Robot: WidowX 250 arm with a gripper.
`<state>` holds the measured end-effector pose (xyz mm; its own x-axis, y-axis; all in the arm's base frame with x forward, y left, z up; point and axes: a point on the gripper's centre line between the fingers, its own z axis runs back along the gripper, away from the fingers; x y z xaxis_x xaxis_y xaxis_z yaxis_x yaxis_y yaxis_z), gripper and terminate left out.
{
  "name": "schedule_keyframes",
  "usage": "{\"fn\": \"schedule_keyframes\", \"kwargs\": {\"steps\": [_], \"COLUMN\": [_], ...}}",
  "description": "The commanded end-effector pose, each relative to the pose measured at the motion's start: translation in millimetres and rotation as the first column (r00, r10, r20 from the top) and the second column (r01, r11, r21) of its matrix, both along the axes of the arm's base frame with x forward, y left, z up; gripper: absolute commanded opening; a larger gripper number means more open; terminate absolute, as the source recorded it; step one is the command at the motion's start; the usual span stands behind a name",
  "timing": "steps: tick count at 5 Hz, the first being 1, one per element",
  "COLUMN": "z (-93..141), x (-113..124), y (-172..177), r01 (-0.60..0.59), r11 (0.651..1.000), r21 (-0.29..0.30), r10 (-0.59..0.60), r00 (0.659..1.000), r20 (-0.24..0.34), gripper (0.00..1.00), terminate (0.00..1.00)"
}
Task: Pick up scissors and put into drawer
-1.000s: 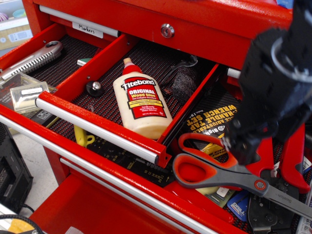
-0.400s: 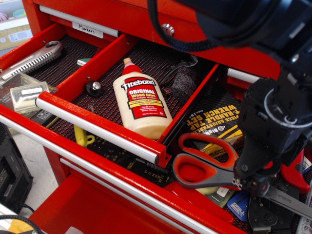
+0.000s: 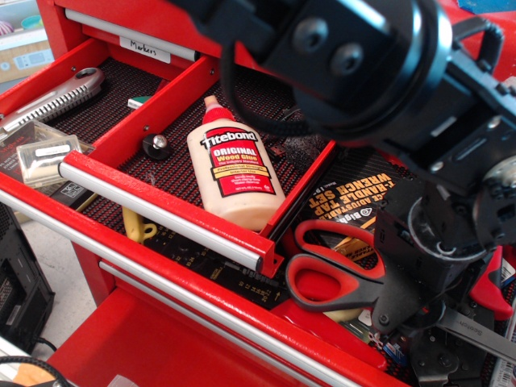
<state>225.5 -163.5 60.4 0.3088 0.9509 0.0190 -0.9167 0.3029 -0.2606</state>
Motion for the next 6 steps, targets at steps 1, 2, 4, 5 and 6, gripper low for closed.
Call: {"fn": "schedule_keyframes", "kwargs": {"steps": [1, 2, 4, 5, 6], "z": [-5.5, -3.4, 25.4, 44.9, 58.8], "x": [5.3, 4.8, 10.6, 20.8, 26.1], "y": [5.4, 6.0, -10.4, -29.1, -43.0], "r01": [-0.038, -0.023, -0.052, -0.072, -0.104], "r11": [0.999, 0.999, 0.992, 0.994, 0.994], "r21": [-0.031, -0.040, -0.115, -0.086, -0.029], "r10": [0.038, 0.023, 0.040, 0.061, 0.099], "r00": [0.999, 1.000, 0.994, 0.990, 0.985], "r20": [0.013, 0.001, -0.104, -0.128, -0.145], "gripper": [1.00, 0.00, 0.00, 0.00, 0.00], "terminate": [0.00, 0.00, 0.00, 0.00, 0.00]}}
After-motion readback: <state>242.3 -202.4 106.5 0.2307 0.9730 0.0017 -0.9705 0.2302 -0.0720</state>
